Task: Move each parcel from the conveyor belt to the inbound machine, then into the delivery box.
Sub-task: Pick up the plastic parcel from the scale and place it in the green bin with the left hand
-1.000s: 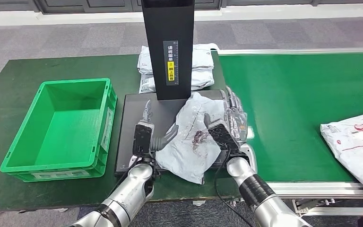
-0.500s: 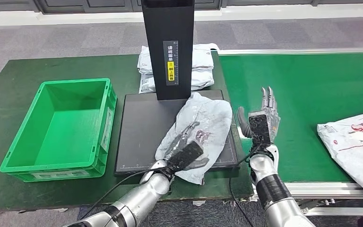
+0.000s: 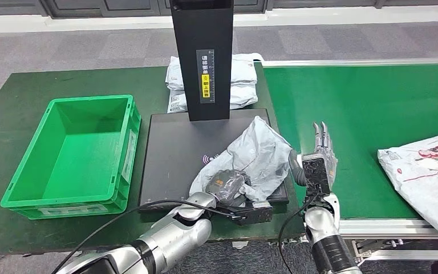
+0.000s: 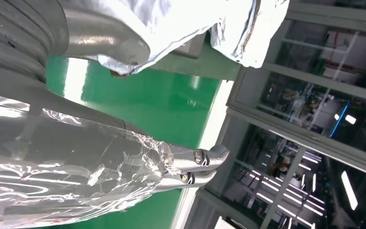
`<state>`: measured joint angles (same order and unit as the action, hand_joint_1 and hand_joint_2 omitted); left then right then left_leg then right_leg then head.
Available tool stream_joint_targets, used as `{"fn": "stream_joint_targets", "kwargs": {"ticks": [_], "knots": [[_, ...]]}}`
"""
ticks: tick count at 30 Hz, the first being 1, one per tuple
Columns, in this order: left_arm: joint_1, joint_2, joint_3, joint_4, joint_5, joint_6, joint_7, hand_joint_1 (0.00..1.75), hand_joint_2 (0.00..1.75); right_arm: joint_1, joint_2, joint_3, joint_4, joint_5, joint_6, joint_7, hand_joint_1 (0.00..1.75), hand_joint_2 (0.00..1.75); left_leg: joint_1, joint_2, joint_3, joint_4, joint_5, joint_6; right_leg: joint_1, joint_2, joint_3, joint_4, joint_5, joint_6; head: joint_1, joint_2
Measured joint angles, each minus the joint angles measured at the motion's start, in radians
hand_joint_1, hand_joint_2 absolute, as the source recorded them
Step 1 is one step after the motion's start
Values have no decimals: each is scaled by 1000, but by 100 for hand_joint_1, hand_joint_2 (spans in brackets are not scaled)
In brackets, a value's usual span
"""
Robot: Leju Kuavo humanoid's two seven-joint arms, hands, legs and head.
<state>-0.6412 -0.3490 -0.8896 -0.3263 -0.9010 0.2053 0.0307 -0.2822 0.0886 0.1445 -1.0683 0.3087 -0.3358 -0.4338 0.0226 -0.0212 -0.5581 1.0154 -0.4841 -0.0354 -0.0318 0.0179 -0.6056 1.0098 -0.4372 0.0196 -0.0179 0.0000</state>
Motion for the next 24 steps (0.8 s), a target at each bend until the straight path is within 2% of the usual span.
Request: {"fn": "stream_joint_targets", "kwargs": {"ticks": [5,9,11,13,15,17,19,24], "knots": [[0,8,2,-1,1,30,-6,175,175,34,0,-11,-61,5,9,14,0,175,0,0,0,0,0,0,0,0,0,0,0,0,0,0],[13,12,49,-14,11,137,-33,175,175,70,1,-18,-120,10,24,32,0,175,0,0,0,0,0,0,0,1,0,0,0,0,0,0],[26,16,110,-43,44,223,-82,175,175,94,3,-30,-158,13,29,43,0,175,0,0,-1,0,0,0,0,1,-1,0,0,0,0,0],[44,22,198,-100,116,288,-174,175,175,116,5,-43,-191,14,33,50,0,175,0,0,-1,0,0,0,0,0,-1,0,0,0,0,0],[67,30,305,-194,206,311,-281,175,175,133,7,-56,-213,11,39,51,0,175,0,0,-2,0,0,0,0,1,-1,0,0,0,0,0],[90,41,406,-304,269,311,-350,175,175,142,9,-66,-226,1,43,50,0,175,0,1,-2,0,0,0,0,1,-2,0,0,0,0,0],[110,57,481,-402,294,308,-374,175,175,145,10,-76,-233,-8,46,48,0,175,0,1,-2,0,0,0,0,2,-2,0,0,0,0,0],[148,91,589,-574,307,344,-411,175,175,149,11,-90,-245,-15,55,48,0,175,0,1,-3,0,0,0,0,1,-2,0,0,0,0,0]]}}
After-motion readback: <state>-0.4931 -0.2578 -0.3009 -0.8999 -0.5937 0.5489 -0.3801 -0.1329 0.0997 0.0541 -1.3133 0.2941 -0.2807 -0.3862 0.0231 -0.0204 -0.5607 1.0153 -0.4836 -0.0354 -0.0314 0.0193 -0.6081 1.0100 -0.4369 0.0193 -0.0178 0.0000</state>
